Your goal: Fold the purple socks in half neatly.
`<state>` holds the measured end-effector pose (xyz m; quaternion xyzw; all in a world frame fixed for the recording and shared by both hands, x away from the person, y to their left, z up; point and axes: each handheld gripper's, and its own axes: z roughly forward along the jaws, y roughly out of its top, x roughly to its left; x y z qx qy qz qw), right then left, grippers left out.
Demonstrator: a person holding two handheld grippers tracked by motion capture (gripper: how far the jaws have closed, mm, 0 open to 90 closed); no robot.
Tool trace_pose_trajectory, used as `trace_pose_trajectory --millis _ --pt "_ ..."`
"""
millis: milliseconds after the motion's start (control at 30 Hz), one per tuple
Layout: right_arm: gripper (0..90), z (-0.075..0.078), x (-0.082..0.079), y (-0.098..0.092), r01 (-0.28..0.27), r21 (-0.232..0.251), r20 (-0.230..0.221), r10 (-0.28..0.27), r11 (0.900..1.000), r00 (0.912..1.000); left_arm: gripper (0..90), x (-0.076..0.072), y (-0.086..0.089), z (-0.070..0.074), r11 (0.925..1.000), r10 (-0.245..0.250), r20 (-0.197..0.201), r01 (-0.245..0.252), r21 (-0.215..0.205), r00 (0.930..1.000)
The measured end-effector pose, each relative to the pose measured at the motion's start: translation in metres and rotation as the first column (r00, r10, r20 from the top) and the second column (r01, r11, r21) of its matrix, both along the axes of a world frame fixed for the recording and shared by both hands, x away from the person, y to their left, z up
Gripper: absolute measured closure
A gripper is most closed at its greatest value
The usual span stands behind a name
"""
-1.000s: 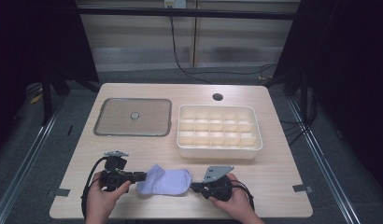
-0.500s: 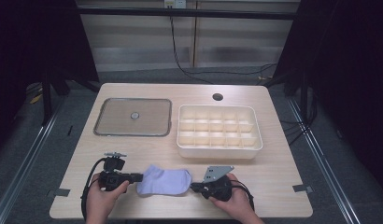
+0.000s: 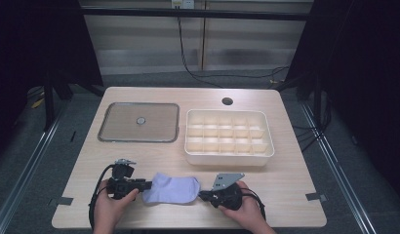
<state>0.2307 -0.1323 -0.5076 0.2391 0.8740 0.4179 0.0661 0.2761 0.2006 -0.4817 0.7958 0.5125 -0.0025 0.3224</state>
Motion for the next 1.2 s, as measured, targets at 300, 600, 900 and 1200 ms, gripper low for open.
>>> trace_pose_trajectory --millis 300,600,900,1200 --pt "85.7 0.0 0.0 0.0 0.003 0.003 -0.003 -0.003 1.0 1.0 81.7 0.003 -0.003 -0.001 1.0 -0.009 -0.057 0.008 -0.004 0.9983" --pt "85.7 0.0 0.001 0.0 0.001 0.005 -0.012 -0.001 1.0 0.9999 82.6 0.002 0.0 0.014 0.9978 -0.021 -0.063 0.017 -0.065 0.9978" --pt "85.9 0.0 0.004 -0.007 0.031 0.017 -0.034 -0.03 0.999 0.999 82.6 0.004 -0.003 0.026 0.9946 -0.032 -0.062 0.026 -0.101 0.9975" --pt "88.3 0.005 0.01 -0.01 0.047 -0.049 -0.017 -0.048 0.998 0.9987 82.6 0.005 -0.007 0.032 0.9946 -0.032 -0.064 0.026 -0.101 0.9974"
